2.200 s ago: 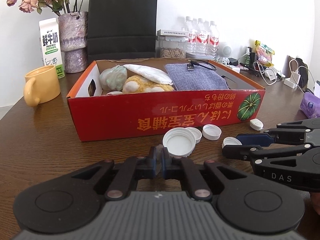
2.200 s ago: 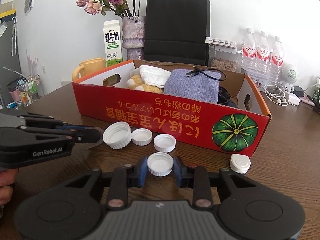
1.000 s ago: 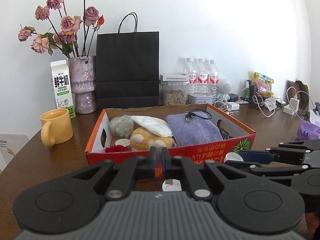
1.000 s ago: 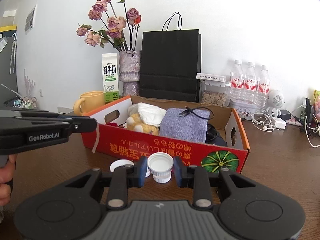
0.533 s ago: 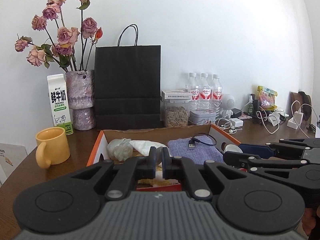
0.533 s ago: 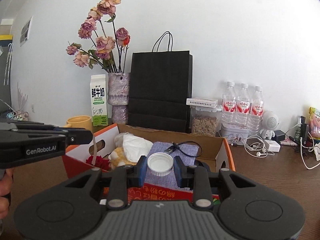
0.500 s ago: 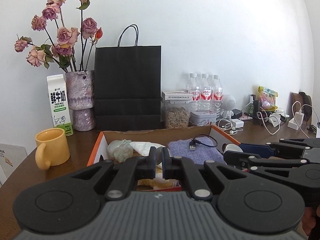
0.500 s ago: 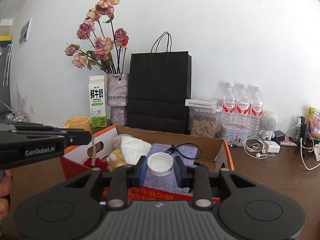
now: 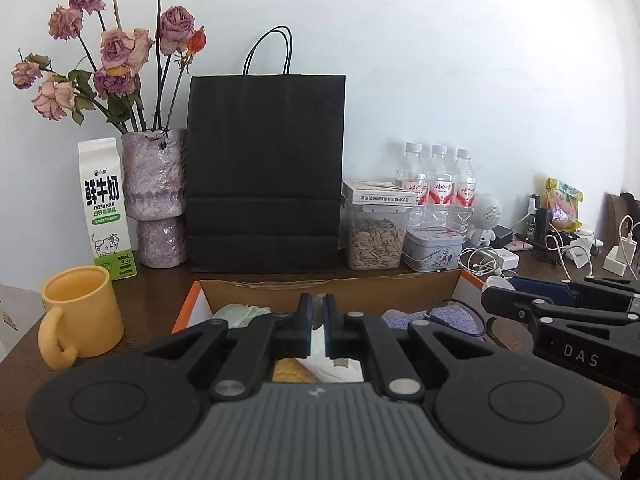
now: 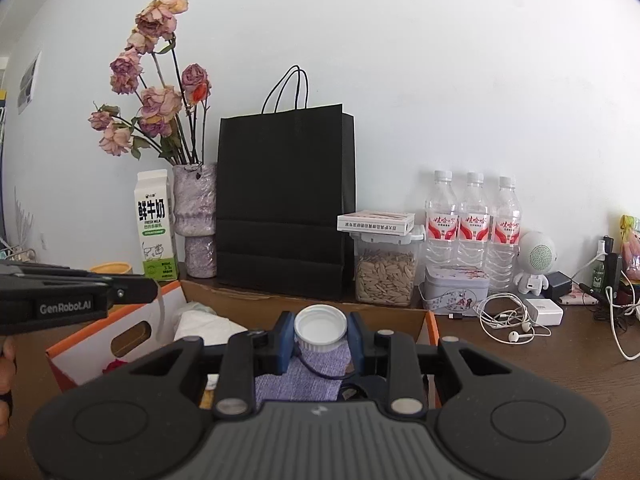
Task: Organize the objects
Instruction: 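Carry both caps over the box and open both grippers to drop them, then withdraw both grippers from the box back toward the caps on the table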
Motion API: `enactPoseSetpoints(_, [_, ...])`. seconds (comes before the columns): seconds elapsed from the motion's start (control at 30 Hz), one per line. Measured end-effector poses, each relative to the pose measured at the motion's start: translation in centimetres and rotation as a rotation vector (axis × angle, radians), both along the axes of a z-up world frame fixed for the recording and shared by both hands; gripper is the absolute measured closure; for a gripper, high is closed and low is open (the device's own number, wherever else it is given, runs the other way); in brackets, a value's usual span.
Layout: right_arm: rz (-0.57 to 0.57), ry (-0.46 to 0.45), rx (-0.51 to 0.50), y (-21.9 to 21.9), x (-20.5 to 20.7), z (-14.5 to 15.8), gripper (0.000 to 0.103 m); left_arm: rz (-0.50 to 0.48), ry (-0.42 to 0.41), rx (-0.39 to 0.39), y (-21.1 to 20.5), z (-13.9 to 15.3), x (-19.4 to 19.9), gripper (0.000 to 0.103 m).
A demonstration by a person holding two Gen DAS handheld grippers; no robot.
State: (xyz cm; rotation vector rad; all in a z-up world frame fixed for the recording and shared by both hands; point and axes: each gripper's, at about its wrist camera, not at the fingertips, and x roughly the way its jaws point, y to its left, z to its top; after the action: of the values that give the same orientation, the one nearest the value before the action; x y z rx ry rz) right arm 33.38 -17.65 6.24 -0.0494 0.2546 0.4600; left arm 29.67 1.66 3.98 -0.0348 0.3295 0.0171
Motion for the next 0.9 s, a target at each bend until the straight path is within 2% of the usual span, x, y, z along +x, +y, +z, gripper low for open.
enactPoseSetpoints(0.17, [0.04,-0.001,0.01,0.3,1.2,-0.6,0.076,0.006,0.027,-0.024,0.9,-1.1,2.0,0.097])
enactPoseSetpoints(0.33, [0.047,0.021,-0.007,0.4,2.0,-1.2,0.075,-0.001,0.019,-0.013,1.1,-1.7,2.5,0.095])
enactPoseSetpoints(0.37, [0.043,0.025,-0.007,0.4,2.1,-1.4,0.074,0.002,0.014,-0.012,1.1,-1.7,2.4,0.089])
enactPoseSetpoints(0.4, [0.042,0.031,-0.007,0.4,2.1,-1.5,0.065,0.011,0.009,-0.012,1.2,-1.8,2.4,0.083])
enactPoseSetpoints(0.43, [0.039,0.033,-0.009,0.4,2.1,-1.6,0.051,0.018,0.0,-0.018,1.2,-1.8,2.2,0.064])
enactPoseSetpoints(0.47, [0.031,0.029,-0.011,0.4,2.0,-1.8,0.041,0.027,-0.009,-0.02,1.3,-1.8,2.1,0.038])
enactPoseSetpoints(0.5, [0.019,0.02,-0.011,0.4,1.9,-1.8,0.023,0.044,-0.016,-0.018,1.3,-1.8,1.9,0.026])
enactPoseSetpoints(0.53, [0.008,0.008,-0.014,0.4,1.7,-1.9,0.011,0.059,-0.03,-0.013,1.3,-1.8,1.8,0.011])
enactPoseSetpoints(0.57, [0.0,-0.005,-0.016,0.4,1.5,-1.9,0.008,0.069,-0.047,-0.01,1.2,-1.8,1.6,0.0])
enactPoseSetpoints(0.63, [-0.013,-0.032,-0.019,0.4,1.2,-1.8,0.0,0.079,-0.086,-0.002,1.0,-1.7,1.2,0.0])
enactPoseSetpoints(0.9, [-0.025,-0.026,-0.029,0.6,1.2,-2.2,0.0,0.094,-0.071,0.007,0.9,-2.0,1.5,0.0])
